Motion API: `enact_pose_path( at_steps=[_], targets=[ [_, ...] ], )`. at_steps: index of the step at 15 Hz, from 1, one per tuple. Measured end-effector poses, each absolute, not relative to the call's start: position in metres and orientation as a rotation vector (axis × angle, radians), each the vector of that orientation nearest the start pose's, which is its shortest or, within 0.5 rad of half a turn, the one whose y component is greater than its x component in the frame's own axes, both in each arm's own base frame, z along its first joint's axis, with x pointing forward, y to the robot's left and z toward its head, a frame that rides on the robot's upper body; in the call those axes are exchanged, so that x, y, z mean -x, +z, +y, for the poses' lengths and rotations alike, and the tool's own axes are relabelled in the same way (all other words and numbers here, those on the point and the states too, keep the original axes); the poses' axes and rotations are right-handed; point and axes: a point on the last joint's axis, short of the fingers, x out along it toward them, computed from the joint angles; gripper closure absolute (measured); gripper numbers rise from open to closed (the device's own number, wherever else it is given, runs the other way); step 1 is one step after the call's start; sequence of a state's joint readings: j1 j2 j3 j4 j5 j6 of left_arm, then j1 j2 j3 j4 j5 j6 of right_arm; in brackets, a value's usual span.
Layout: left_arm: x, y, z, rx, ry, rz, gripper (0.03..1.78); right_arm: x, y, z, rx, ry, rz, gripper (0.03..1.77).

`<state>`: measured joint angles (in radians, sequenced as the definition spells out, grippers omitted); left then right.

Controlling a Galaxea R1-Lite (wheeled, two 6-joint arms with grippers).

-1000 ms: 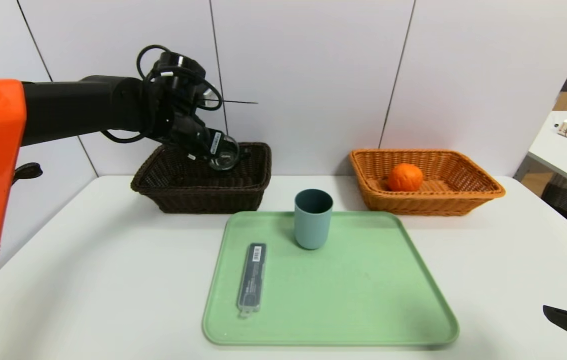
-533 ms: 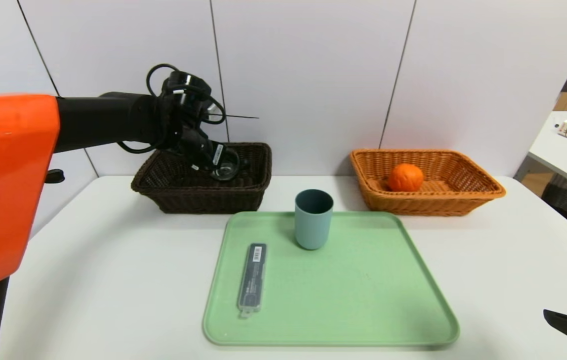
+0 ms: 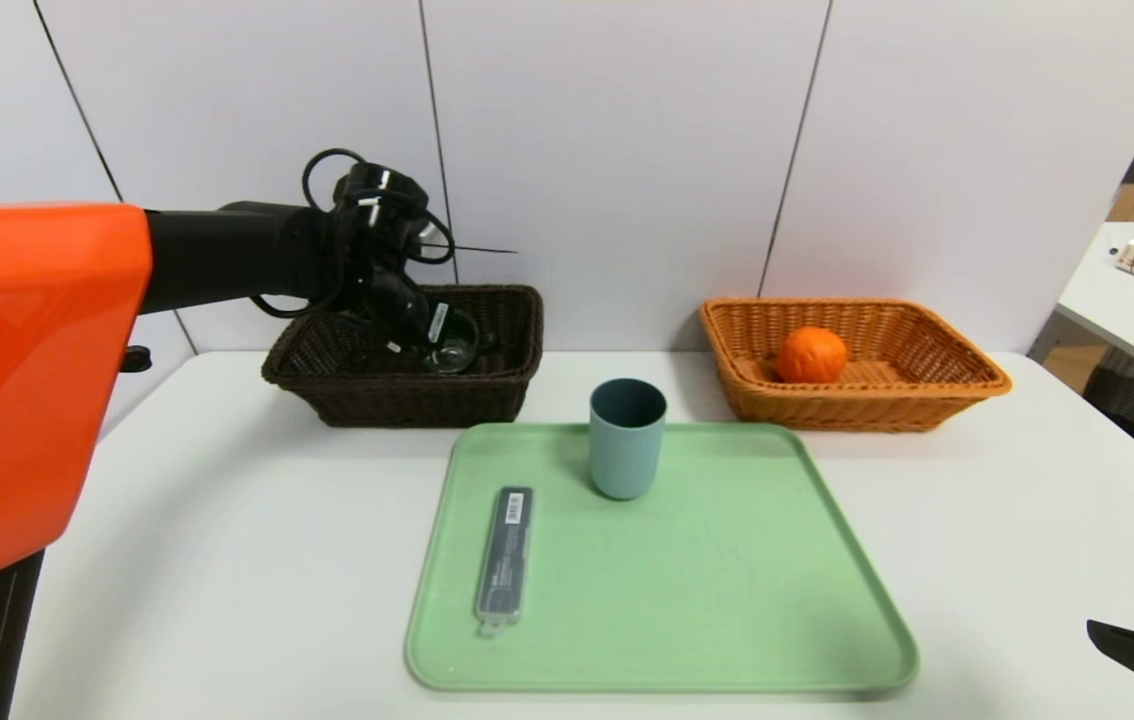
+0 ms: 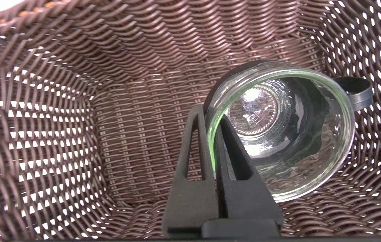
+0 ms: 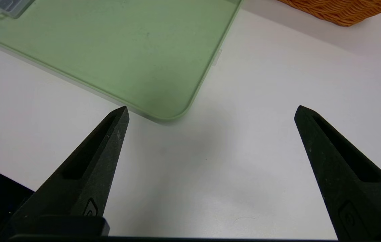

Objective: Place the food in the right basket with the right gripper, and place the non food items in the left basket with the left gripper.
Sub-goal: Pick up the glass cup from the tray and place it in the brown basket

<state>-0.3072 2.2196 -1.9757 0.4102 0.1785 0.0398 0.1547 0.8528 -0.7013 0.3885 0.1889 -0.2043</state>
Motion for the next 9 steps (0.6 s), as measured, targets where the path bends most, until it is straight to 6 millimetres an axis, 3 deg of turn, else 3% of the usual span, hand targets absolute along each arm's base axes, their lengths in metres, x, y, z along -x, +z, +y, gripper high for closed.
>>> enact_pose_path(
  at_steps=[9],
  targets=[
    [-0.4328,0.2051,-0.1283,-0.189,-0.121,0.641,1.72,-0.0727,0.2210,0.0156,0.197,0.391,0.509,0.10]
  ],
)
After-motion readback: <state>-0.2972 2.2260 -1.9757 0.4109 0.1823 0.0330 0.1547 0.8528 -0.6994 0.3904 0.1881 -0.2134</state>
